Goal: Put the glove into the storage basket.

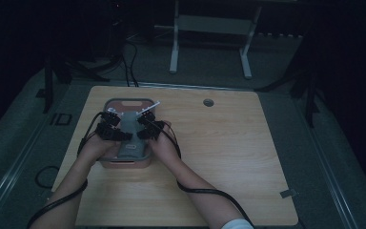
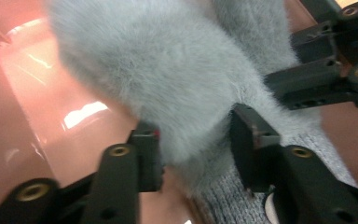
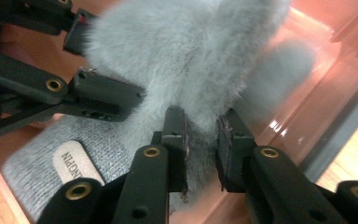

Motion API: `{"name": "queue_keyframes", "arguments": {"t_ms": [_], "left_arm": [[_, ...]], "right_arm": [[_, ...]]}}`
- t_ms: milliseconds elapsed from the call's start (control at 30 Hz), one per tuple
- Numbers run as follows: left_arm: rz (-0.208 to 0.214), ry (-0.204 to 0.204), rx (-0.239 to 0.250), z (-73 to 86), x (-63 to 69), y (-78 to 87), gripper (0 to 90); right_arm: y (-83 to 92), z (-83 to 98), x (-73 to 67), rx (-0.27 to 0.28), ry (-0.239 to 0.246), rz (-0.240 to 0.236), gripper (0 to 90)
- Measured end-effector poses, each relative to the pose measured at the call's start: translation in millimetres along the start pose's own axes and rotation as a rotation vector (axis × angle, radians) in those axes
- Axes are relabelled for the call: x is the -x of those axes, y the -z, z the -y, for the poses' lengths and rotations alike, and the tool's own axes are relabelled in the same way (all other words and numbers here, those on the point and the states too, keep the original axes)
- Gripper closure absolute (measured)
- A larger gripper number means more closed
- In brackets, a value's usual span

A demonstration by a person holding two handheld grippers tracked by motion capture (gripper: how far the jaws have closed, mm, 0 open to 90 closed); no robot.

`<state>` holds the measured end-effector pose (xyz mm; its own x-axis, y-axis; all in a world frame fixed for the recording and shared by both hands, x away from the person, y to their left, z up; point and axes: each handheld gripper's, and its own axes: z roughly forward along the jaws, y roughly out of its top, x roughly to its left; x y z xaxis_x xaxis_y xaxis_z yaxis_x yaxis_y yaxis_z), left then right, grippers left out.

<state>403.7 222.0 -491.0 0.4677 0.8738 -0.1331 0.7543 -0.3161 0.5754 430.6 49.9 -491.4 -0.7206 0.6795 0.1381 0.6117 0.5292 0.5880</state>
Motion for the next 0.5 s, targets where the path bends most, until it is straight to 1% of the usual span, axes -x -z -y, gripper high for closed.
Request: {"name": "queue_keyframes", "arguments": {"t_ms": [33, 67, 167, 233, 300, 333, 367, 400, 433, 500], "left_arm": [[-0.018, -0.006, 0.010, 0.0, 0.5, 1.2, 49.0], [-0.027, -0.015, 0.018, 0.0, 1.1, 2.3, 47.7], [-0.024, -0.034, 0.013, -0.3, 2.8, 2.6, 46.9], [-0.014, -0.025, 0.028, -0.1, 3.4, 4.2, 47.0], [-0.002, -0.011, 0.061, -0.1, 3.9, 8.3, 46.9], [0.003, -0.004, 0.078, -0.2, 4.1, 11.4, 46.8], [0.004, 0.000, 0.099, -0.1, 4.9, 14.7, 45.7], [0.001, -0.001, 0.116, 0.2, 5.6, 17.8, 41.7], [0.003, -0.004, 0.132, 0.9, 6.1, 20.8, 41.7], [0.024, -0.019, 0.172, 3.5, 7.3, 26.9, 35.7]], "right_arm": [[1.1, -0.6, 0.3, 0.002, -0.001, -0.004, 69.5], [2.6, -1.4, 0.8, 0.002, 0.000, -0.007, 67.1], [8.9, -3.4, 4.3, 0.016, -0.009, -0.023, 61.0], [15.4, -3.6, 6.7, 0.037, -0.012, -0.043, 57.9], [22.4, -3.3, 8.9, 0.058, -0.008, -0.055, 54.0], [26.0, -2.9, 10.5, 0.072, -0.005, -0.063, 50.4], [29.7, -2.4, 12.5, 0.088, -0.011, -0.080, 46.1], [36.9, -1.3, 16.5, 0.097, -0.009, -0.102, 40.0], [36.9, -1.3, 16.5, 0.097, -0.009, -0.102, 40.0], [44.5, 0.8, 20.2, 0.114, -0.016, -0.130, 36.2]]}}
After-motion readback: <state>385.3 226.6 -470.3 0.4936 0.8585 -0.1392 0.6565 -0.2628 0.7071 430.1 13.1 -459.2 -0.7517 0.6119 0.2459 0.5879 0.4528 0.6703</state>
